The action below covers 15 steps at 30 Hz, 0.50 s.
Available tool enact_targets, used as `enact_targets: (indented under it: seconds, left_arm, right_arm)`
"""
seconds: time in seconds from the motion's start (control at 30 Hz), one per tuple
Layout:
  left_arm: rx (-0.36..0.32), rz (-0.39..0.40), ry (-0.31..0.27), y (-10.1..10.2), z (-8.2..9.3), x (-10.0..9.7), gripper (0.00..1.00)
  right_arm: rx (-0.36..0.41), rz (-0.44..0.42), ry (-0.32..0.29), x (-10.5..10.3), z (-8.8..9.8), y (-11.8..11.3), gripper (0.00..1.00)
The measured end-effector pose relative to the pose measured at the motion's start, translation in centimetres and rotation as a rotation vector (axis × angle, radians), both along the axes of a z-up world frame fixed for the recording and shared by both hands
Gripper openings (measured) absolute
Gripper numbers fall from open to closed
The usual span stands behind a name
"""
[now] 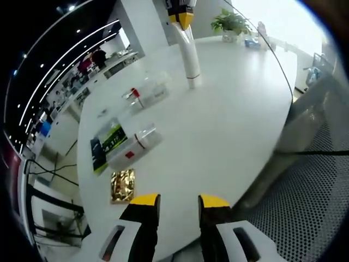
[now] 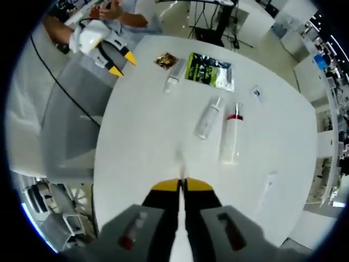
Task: Arrange the skincare products in the storage area until every visible bottle or jar stands upright without overlapping.
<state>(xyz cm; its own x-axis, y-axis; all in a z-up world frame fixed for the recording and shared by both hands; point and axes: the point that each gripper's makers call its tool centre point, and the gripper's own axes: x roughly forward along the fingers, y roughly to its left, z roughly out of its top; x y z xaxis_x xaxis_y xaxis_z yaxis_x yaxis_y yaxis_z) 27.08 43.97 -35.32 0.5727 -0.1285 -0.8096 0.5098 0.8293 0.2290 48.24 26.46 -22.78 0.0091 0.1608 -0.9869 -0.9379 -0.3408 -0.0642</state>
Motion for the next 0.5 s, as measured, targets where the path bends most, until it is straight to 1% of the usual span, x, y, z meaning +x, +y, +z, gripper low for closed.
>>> enact_targets:
  seconds: [0.07,0.17,0.33,0.5]
  left_arm:
    - [0.001,-0.001,0.0,0.0,0.0,0.0,0.29]
    - [0.0,-0.001,0.004,0.0,-0.1,0.0,0.29]
    - [0.003,-0.001,0.011,0.0,-0.3,-0.1,0.28]
    - [0.003,0.003,0.014,0.0,-0.3,0.0,0.28]
  right_arm:
    - [0.004,-0.004,0.0,0.2,0.0,0.0,0.01]
    - [0.017,-0.019,-0.014,1.0,0.0,0.2,0.01]
    - [0.032,-0.042,-0.016,2.5,0.1,0.3,0.01]
    - [0.036,-0.065,-0.027,3.9,0.0,-0.2,0.01]
